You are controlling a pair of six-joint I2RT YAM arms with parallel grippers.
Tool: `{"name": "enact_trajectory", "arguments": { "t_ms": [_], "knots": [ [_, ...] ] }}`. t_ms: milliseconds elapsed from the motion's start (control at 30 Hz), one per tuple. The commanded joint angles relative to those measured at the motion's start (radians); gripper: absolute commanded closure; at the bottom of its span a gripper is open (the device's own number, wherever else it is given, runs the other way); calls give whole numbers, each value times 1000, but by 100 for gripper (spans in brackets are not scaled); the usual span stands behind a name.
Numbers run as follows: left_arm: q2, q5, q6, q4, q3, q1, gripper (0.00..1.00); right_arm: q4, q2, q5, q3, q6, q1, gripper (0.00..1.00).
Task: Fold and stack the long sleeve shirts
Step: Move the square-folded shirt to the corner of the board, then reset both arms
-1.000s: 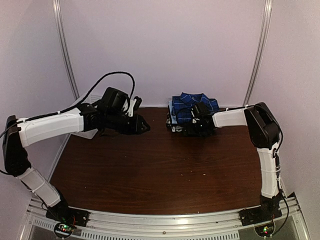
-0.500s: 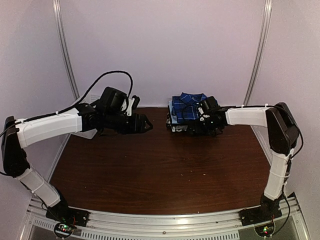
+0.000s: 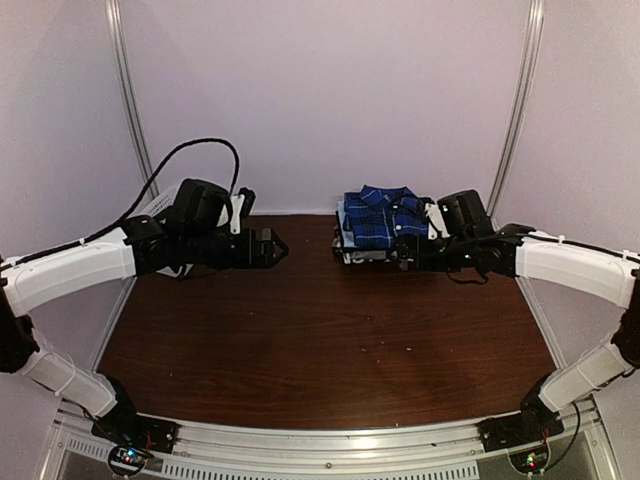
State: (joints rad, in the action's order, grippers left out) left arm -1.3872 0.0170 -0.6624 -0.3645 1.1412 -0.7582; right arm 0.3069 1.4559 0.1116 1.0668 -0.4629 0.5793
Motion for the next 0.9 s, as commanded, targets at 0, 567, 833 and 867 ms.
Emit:
{"name": "enact_trajectory", "arguments": {
  "t_ms": [0,567,833,867],
  "knots": [
    [90,-115,29,54,-43,9,2,-65,-195,-63,-102,-32,11,0],
    [374,-382,54,75,-213,9,2,-37,-663,-273,-250,-37,11,0],
    [397,-409,45,83,-239,9,2,-42,-715,-274,-278,-26,11,0],
    [396,-411,44,83,-240,8,2,-45,-716,-274,-280,-26,11,0]
  ]
}}
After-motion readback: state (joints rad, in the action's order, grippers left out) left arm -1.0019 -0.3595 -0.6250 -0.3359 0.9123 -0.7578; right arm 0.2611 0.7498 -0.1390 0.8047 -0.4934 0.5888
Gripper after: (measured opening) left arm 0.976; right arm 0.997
